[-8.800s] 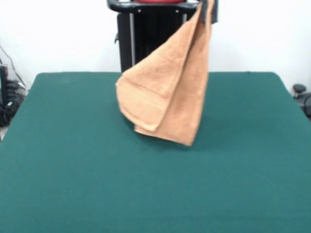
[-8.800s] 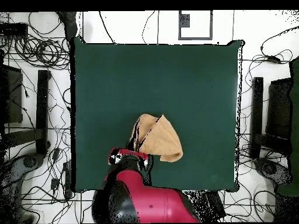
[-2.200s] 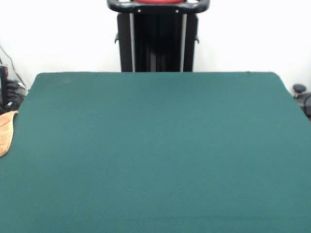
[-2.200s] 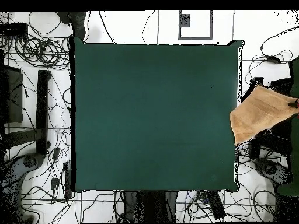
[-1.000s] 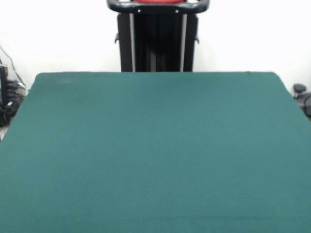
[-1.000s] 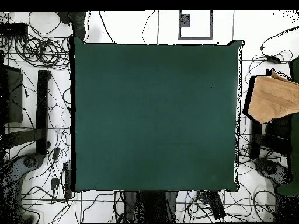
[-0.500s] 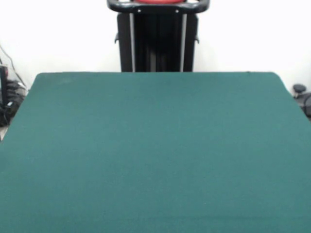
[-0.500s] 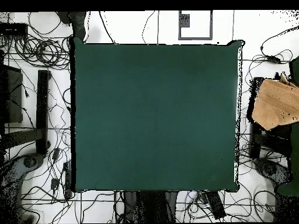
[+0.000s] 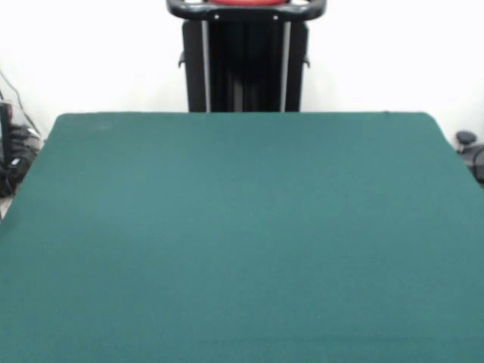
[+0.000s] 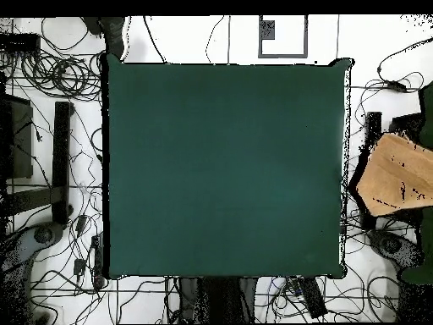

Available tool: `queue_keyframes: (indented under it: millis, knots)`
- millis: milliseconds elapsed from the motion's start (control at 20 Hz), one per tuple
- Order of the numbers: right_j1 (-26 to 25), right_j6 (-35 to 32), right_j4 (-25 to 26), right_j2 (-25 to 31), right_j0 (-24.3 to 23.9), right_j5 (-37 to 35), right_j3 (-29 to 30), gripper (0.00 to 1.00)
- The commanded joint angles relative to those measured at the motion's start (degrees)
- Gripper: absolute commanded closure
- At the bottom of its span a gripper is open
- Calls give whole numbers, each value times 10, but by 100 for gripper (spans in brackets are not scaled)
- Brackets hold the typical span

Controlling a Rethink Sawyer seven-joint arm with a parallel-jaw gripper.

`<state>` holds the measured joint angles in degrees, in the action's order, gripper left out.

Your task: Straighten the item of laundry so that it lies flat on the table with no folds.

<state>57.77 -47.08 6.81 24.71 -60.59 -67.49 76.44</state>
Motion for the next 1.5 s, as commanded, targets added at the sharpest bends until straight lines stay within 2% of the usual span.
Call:
queue_keyframes:
  millis: [50,350,850,1250,1500]
  knots:
    - [97,-160,-52,-67,73,9,199,100]
    - [101,-146,-79,-97,89,40,219,100]
    - [126,-166,-107,-154,133,61,256,100]
    - [121,-149,-134,-181,149,109,287,100]
    - [136,-172,-149,-210,178,152,325,100]
